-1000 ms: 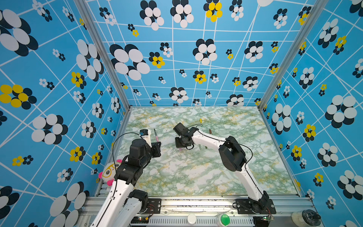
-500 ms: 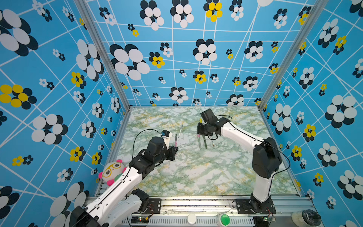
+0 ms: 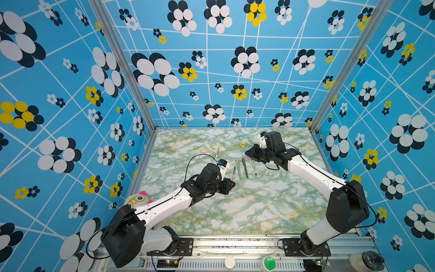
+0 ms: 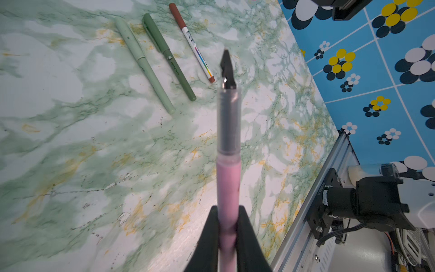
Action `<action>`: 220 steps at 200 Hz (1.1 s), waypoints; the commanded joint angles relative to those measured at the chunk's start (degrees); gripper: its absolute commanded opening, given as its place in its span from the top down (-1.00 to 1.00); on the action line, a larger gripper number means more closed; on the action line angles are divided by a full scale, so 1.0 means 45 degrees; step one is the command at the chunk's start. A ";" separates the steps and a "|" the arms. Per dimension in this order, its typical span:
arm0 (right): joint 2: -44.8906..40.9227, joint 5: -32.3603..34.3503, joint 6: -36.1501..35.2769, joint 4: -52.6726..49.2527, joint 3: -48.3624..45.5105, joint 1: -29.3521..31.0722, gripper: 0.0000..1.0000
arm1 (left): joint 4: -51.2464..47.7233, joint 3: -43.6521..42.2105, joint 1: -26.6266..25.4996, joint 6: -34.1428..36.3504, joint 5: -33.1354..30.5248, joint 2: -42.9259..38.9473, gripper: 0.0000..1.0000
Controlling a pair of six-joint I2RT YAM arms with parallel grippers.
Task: Insert the pens into the pen caps
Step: 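Lift the pink cap with the right gripper toward the pen tip in the left gripper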
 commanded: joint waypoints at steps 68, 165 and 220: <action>-0.0290 -0.1778 0.1089 0.2194 -0.0553 0.0270 0.94 | 0.0270 0.1247 -0.0310 -0.0107 0.0325 0.0613 1.00; -0.0498 -0.1671 0.1002 0.2039 -0.0532 0.0660 0.96 | 0.0407 0.1215 -0.0309 -0.0145 -0.0229 0.0562 1.00; -0.0635 -0.1634 0.0849 0.1934 -0.0530 0.0709 0.97 | 0.0455 0.1036 -0.0305 -0.0199 -0.0510 0.0377 1.00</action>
